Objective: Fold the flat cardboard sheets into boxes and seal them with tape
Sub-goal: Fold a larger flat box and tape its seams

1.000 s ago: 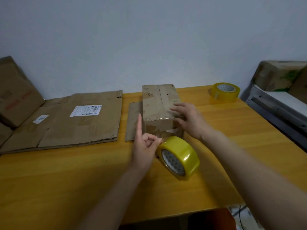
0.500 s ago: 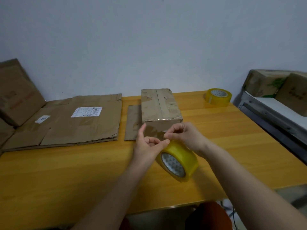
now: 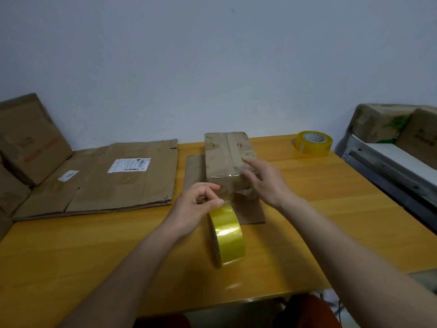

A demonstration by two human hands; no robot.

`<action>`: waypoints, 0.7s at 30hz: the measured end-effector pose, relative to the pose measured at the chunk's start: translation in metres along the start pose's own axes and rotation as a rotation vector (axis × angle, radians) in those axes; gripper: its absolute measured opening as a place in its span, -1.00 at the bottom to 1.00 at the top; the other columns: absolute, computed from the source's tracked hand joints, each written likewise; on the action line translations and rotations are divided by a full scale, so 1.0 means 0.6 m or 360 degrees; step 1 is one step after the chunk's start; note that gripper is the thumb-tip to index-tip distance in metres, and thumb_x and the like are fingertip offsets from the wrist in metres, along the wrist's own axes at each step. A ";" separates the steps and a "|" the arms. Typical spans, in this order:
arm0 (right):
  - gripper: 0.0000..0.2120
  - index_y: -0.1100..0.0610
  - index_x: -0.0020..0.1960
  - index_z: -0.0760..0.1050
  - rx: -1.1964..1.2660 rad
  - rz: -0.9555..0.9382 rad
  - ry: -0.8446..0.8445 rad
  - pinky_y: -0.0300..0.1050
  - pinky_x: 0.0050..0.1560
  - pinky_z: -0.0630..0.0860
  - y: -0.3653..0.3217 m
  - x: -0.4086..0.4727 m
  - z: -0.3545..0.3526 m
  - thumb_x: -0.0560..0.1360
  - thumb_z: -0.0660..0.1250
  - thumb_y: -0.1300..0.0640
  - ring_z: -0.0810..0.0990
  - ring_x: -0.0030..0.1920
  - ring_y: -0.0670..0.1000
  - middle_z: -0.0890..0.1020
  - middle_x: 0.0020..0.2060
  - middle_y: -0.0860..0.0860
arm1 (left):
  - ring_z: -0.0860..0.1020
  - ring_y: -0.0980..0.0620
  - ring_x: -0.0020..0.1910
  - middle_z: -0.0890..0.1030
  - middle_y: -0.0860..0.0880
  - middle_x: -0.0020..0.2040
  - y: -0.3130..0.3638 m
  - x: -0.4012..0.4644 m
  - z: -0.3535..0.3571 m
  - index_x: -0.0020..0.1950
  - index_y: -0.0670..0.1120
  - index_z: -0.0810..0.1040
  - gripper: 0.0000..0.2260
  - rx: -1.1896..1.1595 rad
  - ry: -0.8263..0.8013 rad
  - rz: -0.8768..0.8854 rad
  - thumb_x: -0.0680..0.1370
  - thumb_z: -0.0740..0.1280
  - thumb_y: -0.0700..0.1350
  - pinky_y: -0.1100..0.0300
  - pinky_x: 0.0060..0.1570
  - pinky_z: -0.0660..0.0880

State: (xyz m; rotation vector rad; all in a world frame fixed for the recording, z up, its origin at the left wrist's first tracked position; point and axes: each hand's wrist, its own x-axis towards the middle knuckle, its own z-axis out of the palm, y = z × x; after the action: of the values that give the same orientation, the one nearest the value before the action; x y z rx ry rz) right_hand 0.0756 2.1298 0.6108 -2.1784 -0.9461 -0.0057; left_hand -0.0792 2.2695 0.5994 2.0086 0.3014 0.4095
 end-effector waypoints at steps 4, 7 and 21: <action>-0.49 -0.11 0.50 0.18 -0.0512 -0.0089 -0.0323 0.03 0.50 -0.03 0.013 0.056 0.028 0.59 0.18 -0.11 0.00 0.54 0.07 0.15 0.53 0.00 | 0.60 0.14 0.02 0.66 0.03 -0.02 -0.009 0.000 -0.014 -0.22 -0.09 0.61 -0.91 -0.0106 0.0004 0.0038 0.47 0.43 -0.22 0.28 0.04 0.51; -0.56 -0.19 0.47 0.21 -0.0665 -0.0126 -0.0353 0.07 0.49 -0.06 0.029 0.060 0.051 0.60 0.08 -0.17 0.06 0.52 0.02 0.20 0.51 -0.06 | 0.59 0.19 -0.20 0.67 0.01 -0.21 -0.018 -0.009 -0.029 -0.24 -0.09 0.62 -0.92 -0.0125 0.0286 0.0020 0.46 0.45 -0.20 0.39 -0.17 0.49; -0.67 -0.10 0.25 0.54 0.0036 -0.0202 -0.0230 -0.02 0.39 0.24 0.042 -0.020 0.038 0.49 0.38 0.02 0.26 0.23 -0.12 0.45 0.18 -0.28 | 0.26 -0.10 0.40 0.42 -0.07 0.39 0.002 0.094 -0.035 0.10 -0.11 0.62 -0.81 0.0234 0.1319 -0.0302 0.59 0.27 -0.08 0.04 0.36 0.26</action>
State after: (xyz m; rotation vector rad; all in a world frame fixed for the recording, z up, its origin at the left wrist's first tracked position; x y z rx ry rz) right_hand 0.0767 2.1255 0.5753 -2.1167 -1.1592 0.1026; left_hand -0.0363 2.3076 0.6181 1.8332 1.0455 1.1128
